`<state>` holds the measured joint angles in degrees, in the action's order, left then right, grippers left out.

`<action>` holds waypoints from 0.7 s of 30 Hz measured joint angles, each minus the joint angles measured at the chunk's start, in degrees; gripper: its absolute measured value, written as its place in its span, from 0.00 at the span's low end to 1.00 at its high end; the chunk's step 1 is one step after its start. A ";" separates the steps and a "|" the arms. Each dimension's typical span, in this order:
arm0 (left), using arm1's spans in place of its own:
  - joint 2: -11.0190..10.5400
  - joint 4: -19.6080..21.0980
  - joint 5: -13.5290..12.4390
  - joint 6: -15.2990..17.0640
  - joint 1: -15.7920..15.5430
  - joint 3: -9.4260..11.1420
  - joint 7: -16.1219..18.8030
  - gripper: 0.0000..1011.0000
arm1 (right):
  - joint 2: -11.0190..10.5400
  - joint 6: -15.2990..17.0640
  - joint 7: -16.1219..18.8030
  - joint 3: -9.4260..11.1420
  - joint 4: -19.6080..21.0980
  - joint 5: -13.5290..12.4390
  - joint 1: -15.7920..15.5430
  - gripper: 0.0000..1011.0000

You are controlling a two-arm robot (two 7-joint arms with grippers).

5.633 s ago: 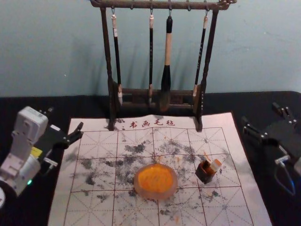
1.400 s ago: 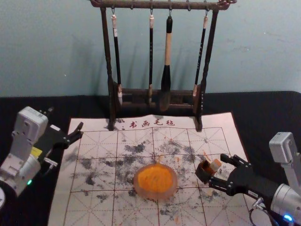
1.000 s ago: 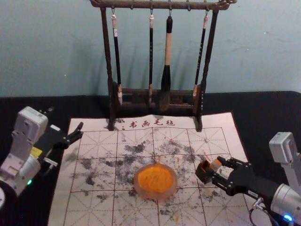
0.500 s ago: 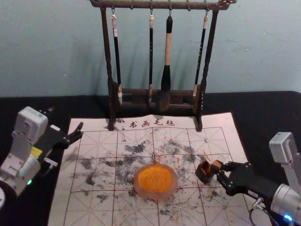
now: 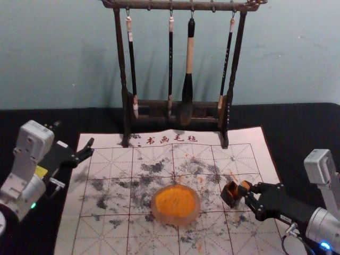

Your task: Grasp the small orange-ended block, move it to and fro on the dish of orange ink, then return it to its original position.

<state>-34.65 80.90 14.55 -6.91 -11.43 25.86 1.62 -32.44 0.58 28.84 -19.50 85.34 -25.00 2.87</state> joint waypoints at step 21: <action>0.00 0.00 0.00 0.00 0.00 0.00 0.00 0.99 | -0.47 -1.14 0.59 1.26 2.33 -1.14 -0.90 0.10</action>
<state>-34.64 80.90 14.55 -6.91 -11.43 25.86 1.62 -32.91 -0.55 29.43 -18.24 87.67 -26.13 1.97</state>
